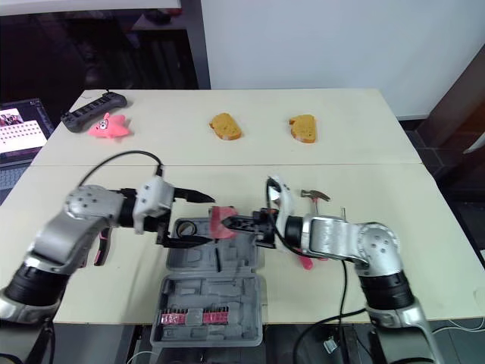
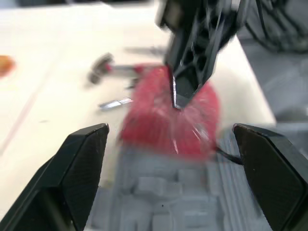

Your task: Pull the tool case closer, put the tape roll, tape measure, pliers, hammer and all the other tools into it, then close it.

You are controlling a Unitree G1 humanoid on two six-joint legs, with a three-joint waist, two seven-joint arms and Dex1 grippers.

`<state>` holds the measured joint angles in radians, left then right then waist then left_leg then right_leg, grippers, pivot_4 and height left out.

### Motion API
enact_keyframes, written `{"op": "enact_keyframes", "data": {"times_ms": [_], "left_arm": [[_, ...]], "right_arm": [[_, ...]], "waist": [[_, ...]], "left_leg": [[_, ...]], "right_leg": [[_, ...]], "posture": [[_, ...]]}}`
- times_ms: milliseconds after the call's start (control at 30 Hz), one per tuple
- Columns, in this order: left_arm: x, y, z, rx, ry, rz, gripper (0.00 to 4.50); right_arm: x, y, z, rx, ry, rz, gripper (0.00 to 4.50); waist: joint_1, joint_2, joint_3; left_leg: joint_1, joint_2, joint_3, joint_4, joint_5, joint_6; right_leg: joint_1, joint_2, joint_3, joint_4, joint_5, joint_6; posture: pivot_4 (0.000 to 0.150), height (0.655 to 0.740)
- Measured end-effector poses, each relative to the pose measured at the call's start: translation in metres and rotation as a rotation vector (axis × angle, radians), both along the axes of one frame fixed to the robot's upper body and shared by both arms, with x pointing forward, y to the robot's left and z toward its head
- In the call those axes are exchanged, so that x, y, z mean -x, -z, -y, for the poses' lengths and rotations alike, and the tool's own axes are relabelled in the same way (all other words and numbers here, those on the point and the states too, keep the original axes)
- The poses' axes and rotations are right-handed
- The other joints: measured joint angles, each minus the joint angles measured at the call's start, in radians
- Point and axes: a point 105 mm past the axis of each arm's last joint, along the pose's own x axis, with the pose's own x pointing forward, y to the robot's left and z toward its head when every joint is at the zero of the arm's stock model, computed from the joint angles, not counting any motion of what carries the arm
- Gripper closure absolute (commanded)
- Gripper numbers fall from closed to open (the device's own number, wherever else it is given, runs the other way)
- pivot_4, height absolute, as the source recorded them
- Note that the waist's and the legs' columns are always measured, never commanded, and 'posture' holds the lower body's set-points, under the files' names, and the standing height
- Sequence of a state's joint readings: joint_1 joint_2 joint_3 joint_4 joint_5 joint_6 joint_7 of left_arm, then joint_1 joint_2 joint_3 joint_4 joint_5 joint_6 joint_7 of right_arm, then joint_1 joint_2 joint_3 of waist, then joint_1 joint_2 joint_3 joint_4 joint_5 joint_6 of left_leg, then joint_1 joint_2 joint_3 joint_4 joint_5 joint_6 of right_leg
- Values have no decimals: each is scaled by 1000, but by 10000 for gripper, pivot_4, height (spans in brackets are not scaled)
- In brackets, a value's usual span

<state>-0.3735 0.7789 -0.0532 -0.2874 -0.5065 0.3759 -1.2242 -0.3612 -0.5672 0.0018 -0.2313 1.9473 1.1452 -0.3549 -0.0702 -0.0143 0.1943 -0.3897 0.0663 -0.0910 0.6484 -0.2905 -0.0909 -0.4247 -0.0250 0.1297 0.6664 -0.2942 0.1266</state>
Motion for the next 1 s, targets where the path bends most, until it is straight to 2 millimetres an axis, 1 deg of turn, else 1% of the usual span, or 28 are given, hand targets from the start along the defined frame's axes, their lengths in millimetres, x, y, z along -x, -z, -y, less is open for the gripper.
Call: {"op": "enact_keyframes", "data": {"times_ms": [33,100,167,200,300,400,533,733,1000], "left_arm": [[6,-2,-4,9,1,-25,572],[22,2,-9,15,25,-98,572],[42,7,-11,38,52,-195,572],[48,8,-13,49,56,-228,572],[66,11,-17,72,68,-274,572],[80,26,-23,83,73,-314,572],[82,34,-29,77,80,-242,572],[79,41,-27,46,126,-132,572],[78,45,-29,39,130,-101,572]], "right_arm": [[2,0,8,4,13,7,39830],[8,1,22,14,25,13,39830],[23,9,38,54,26,-1,39830],[29,13,44,71,27,-14,39830],[46,23,54,106,36,-53,39830],[55,39,67,137,99,-129,39830],[62,51,76,169,142,-185,39830],[66,62,80,226,142,-237,39830],[57,78,78,285,155,-293,39830]], "waist": [[-2,0,0],[-1,0,0],[2,0,0],[4,0,0],[6,0,0],[5,0,0],[10,0,0],[23,0,0],[26,0,0]], "left_leg": [[0,0,0,0,0,0],[1,0,0,-1,0,1],[0,0,0,-1,0,1],[0,0,0,-1,0,1],[1,0,1,1,0,1],[3,0,1,1,0,1],[2,0,2,1,0,1],[2,0,2,1,0,1],[2,0,2,1,0,1]], "right_leg": [[0,0,0,0,0,0],[0,0,0,0,0,0],[0,0,0,0,0,0],[0,0,0,0,0,0],[2,0,1,-1,0,0],[3,0,1,-1,-1,-1],[3,0,1,-1,-2,-3],[3,0,2,-2,-2,-3],[3,0,2,-2,-2,-3]], "posture": [[1500,7400],[1500,7400],[1500,7400],[1500,7400],[1500,7400],[1500,7400],[1500,7400],[1500,7400],[1500,7400]]}}
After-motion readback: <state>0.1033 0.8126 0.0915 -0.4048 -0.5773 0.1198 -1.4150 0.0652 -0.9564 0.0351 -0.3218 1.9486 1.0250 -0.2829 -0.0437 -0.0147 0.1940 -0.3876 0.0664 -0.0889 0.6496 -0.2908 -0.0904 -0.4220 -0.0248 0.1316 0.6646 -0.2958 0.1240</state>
